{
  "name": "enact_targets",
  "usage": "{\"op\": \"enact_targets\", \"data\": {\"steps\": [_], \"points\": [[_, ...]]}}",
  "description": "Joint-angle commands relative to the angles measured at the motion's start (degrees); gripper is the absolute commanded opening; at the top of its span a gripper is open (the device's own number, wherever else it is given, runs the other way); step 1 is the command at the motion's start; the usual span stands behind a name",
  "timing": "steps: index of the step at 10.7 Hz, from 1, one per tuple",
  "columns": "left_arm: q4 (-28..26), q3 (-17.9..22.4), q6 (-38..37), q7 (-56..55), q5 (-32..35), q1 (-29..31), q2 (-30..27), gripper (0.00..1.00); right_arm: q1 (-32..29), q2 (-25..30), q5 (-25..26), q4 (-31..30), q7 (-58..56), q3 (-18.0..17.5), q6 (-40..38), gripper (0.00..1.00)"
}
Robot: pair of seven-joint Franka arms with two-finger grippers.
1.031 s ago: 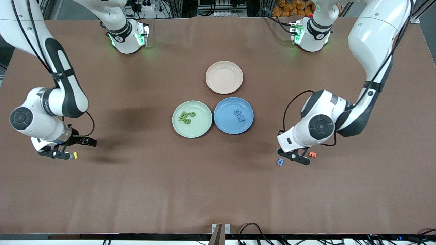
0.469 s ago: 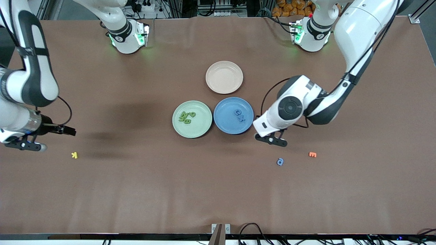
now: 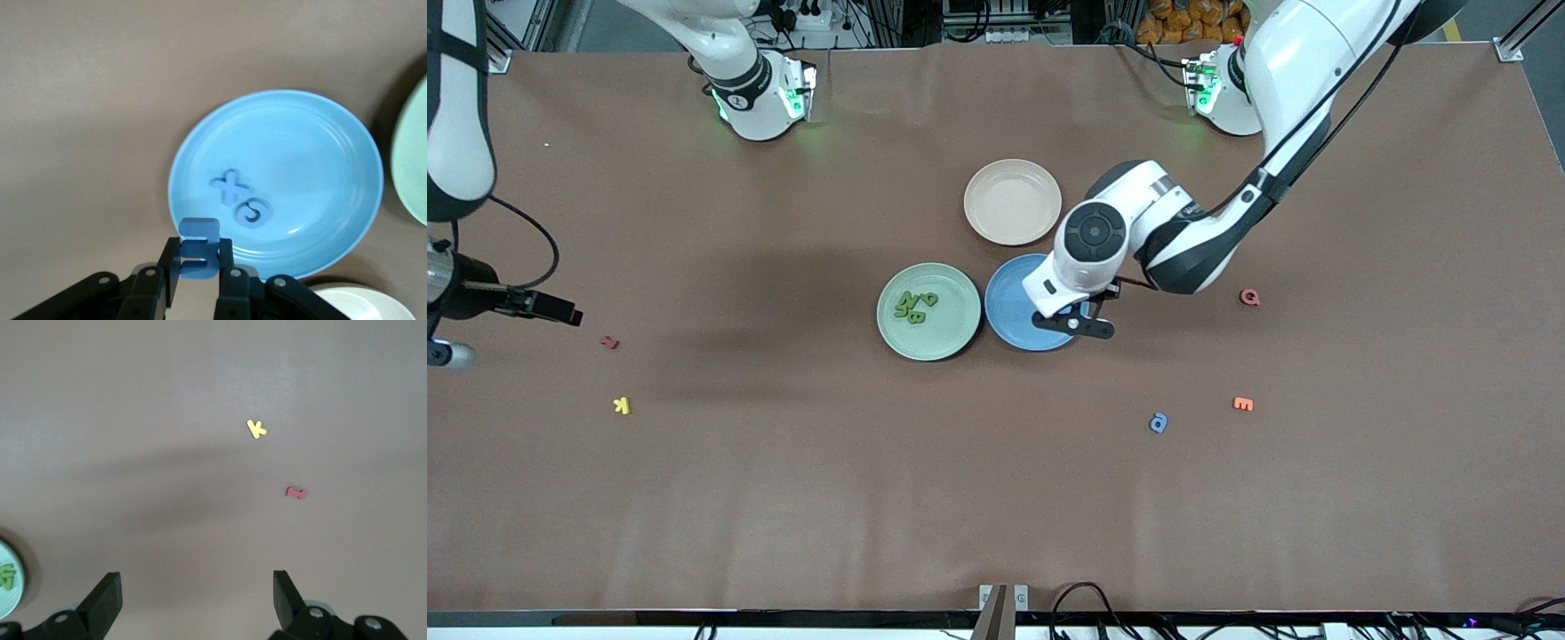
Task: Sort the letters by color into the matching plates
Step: 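Release the 3 on the blue plate while the right gripper retreats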
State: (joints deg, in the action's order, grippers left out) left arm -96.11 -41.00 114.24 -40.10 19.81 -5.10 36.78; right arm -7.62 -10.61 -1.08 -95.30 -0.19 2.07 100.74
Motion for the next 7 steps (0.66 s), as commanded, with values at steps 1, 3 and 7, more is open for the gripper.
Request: {"op": "enact_targets", "data": {"steps": [1,3,7], "points": [[-0.8,0.6,0.7,-3.3,-1.1,-2.0,-1.0,0.00,0.0,2.5,-1.7,8.1,-0.5,-0.1,-9.6,1.00],[-0.8,0.6,1.1,-5.0,-1.1,-3.2,-1.0,0.06,0.0,2.5,-2.2,12.8,-0.5,-0.1,-13.8,1.00],[-0.7,0.7,1.1,-8.1,-0.6,-5.1,-0.6,0.70,0.4,3.1,-2.6,15.7,-0.5,-1.4,-15.2,1.00]]}}
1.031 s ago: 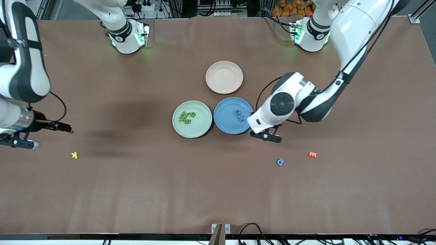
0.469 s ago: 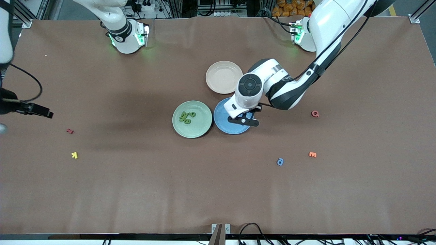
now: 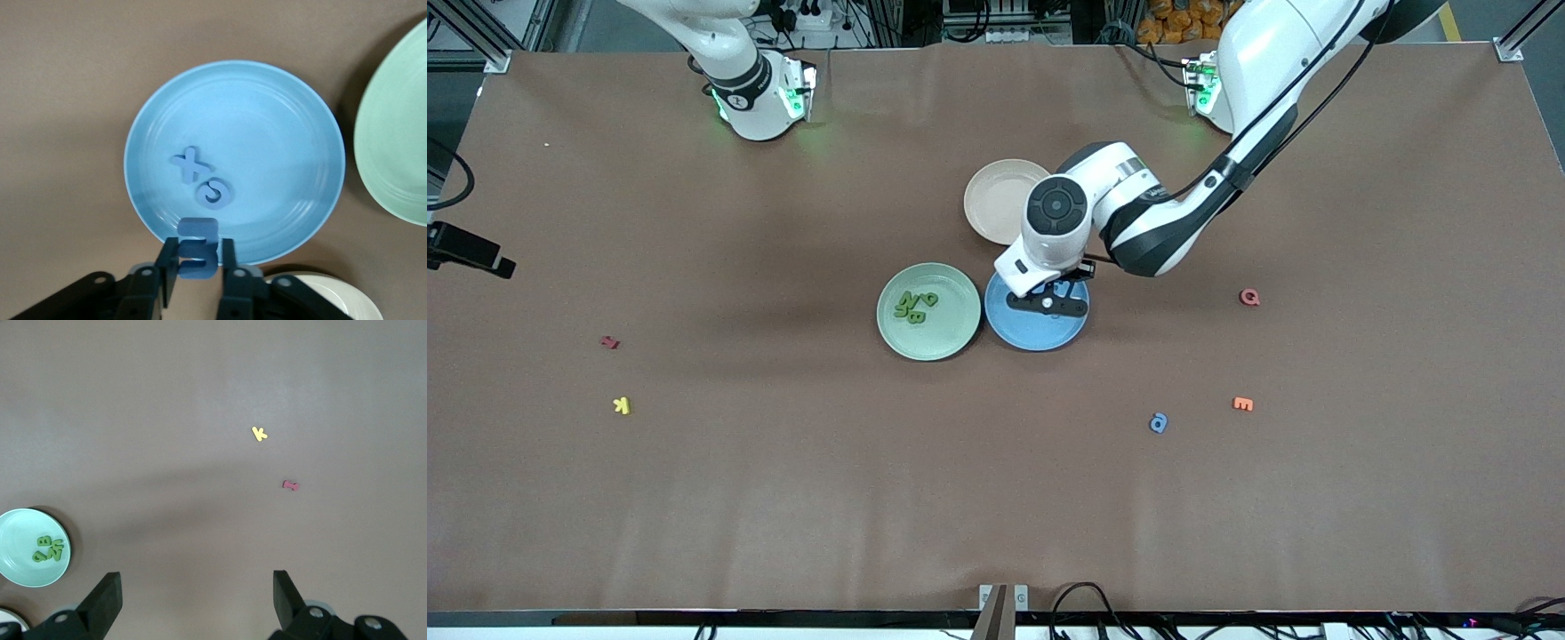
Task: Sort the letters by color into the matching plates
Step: 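Release the 3 on the blue plate while the right gripper retreats, then move the left gripper from the blue plate to the blue g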
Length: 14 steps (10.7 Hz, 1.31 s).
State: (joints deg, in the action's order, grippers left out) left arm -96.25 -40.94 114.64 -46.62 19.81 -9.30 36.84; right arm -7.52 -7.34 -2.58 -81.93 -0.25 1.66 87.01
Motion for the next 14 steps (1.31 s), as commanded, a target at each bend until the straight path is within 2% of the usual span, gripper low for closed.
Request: {"op": "enact_targets", "data": {"steps": [1,2,6,8,10,14], "points": [[-0.5,0.6,0.7,-1.5,-0.6,-0.8,-0.7,0.82,1.9,0.1,-0.5,2.1,-1.8,-0.8,-1.5,1.00],[-0.2,0.6,0.7,-1.6,-0.7,-0.8,-0.7,1.00,3.3,0.2,-0.1,1.8,-1.9,-0.9,-1.3,1.00],[0.3,1.5,0.6,-2.1,1.1,0.8,-1.2,1.00,5.5,0.7,-0.1,1.6,-1.2,-0.9,-1.0,1.00],[0.6,2.7,0.7,1.3,4.4,1.0,-0.9,1.00,5.5,1.0,-0.1,-0.8,-1.9,-0.6,0.4,1.00],[1.6,5.4,0.7,7.2,4.4,1.9,-0.9,1.00,5.5,2.0,0.1,-5.7,-1.2,-0.6,4.5,1.00],[3.1,5.9,0.7,17.6,4.4,6.6,-0.1,1.00,6.6,2.3,2.1,-6.1,1.9,-0.6,5.6,1.00]]}}
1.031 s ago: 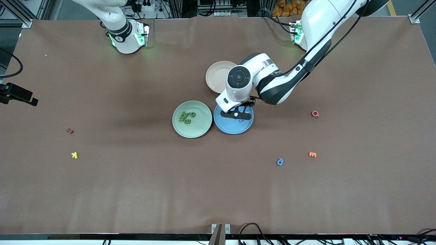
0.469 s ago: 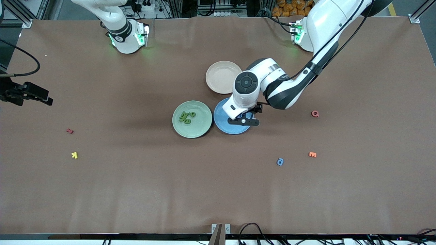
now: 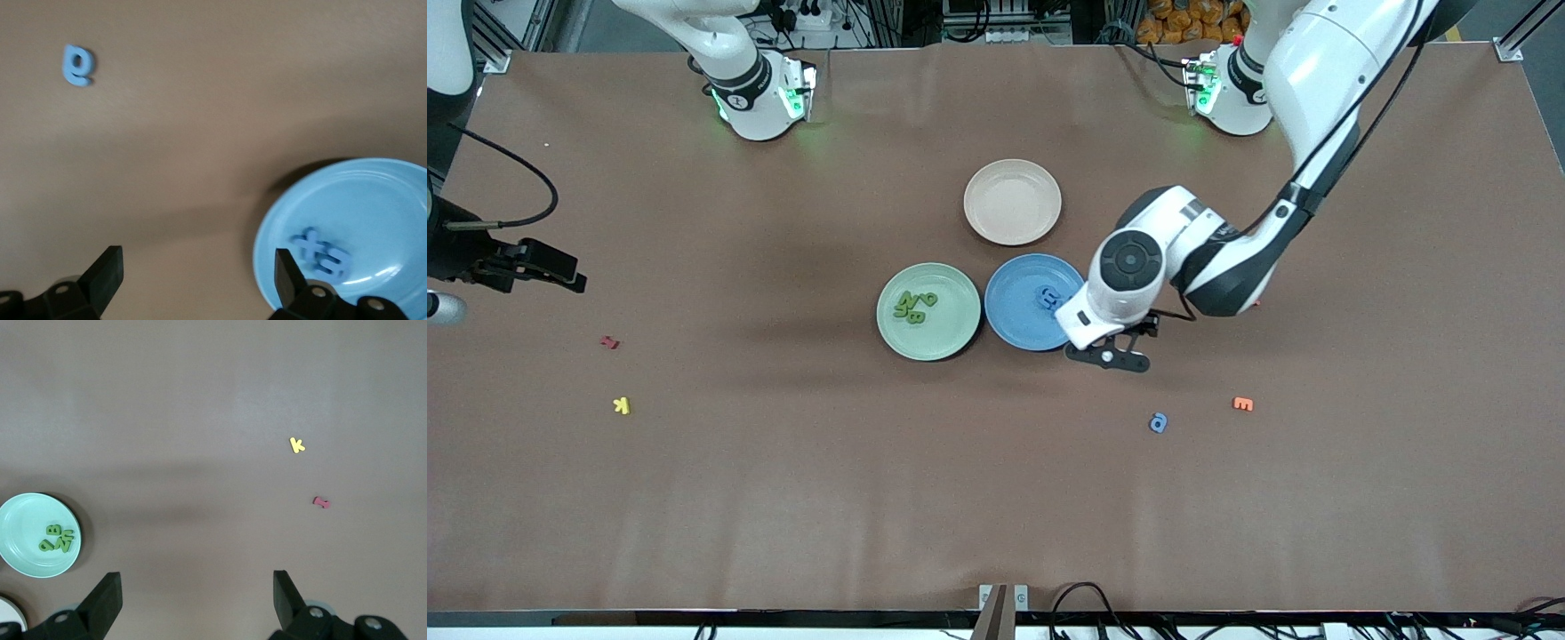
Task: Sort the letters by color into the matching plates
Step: 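Move the left gripper from the blue plate to the blue g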
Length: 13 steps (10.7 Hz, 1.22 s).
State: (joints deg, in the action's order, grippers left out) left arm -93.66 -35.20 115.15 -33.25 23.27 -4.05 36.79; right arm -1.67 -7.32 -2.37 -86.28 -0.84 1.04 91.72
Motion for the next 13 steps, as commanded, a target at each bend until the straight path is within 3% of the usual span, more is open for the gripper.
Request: {"op": "enact_targets", "data": {"steps": [1,13], "points": [[1.0,0.9,0.3,6.7,0.7,1.9,0.5,1.00,0.7,2.3,1.8,-1.0,2.6,0.1,1.1,1.00],[4.5,9.2,11.9,18.2,0.7,1.5,5.8,1.00,0.3,3.1,0.5,3.4,3.2,0.3,0.9,1.00]]}}
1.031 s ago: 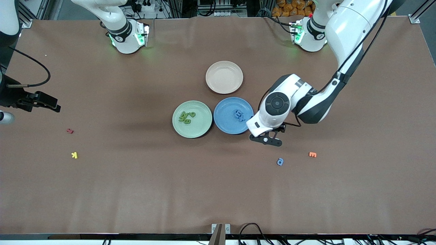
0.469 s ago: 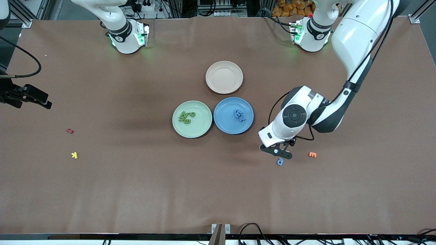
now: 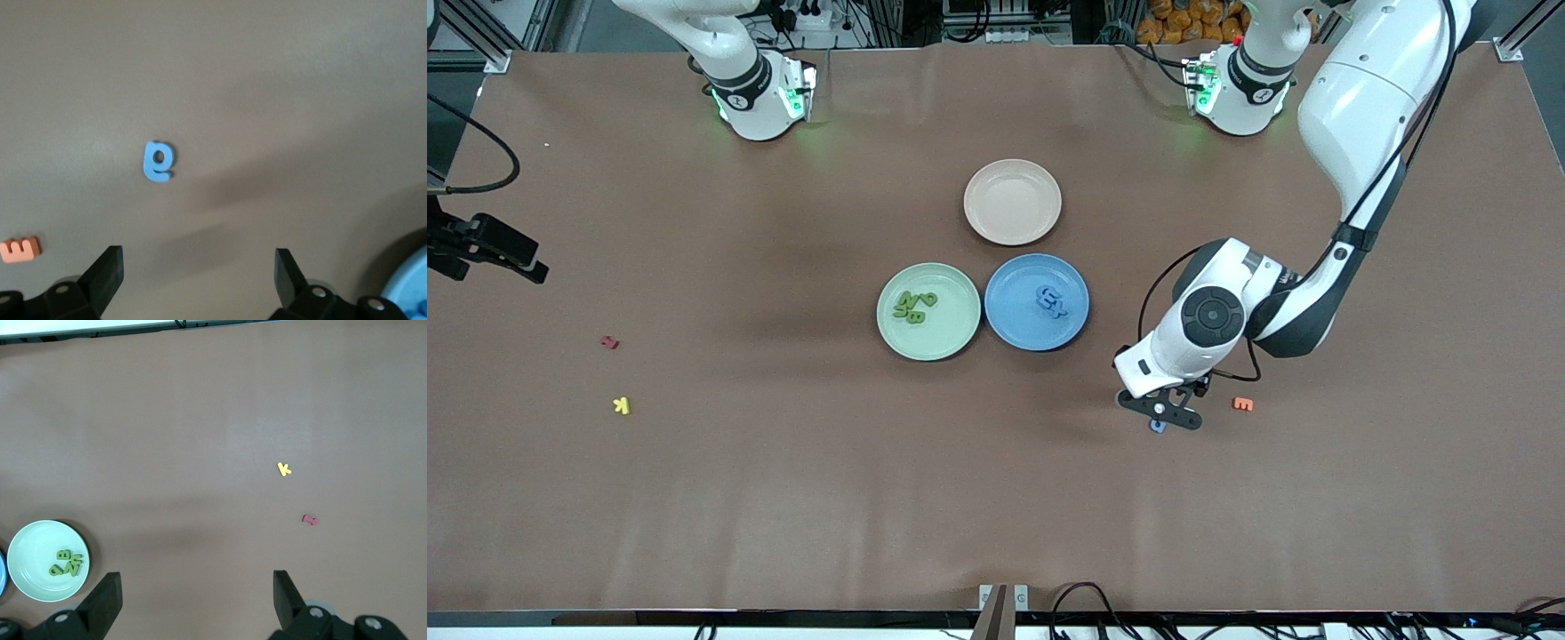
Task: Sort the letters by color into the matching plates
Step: 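Move the left gripper from the blue plate to the blue g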
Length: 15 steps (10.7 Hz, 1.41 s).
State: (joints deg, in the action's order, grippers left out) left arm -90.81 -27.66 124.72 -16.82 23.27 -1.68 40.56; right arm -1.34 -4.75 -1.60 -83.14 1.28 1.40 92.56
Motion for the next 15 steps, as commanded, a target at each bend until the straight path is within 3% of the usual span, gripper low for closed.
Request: {"op": "enact_targets", "data": {"steps": [1,6,15], "points": [[1.7,1.7,3.4,2.1,0.8,-0.8,2.9,1.00,-0.1,0.5,-0.3,0.3,1.1,-0.1,0.1,1.00],[1.9,5.1,7.1,5.4,0.8,-1.0,4.6,0.98,-0.1,0.4,-0.1,0.2,1.1,-0.1,0.0,1.00],[2.9,6.2,11.9,10.1,0.8,-0.9,7.5,0.81,0.0,0.3,0.1,-0.1,1.1,-0.1,-0.1,1.00]]}}
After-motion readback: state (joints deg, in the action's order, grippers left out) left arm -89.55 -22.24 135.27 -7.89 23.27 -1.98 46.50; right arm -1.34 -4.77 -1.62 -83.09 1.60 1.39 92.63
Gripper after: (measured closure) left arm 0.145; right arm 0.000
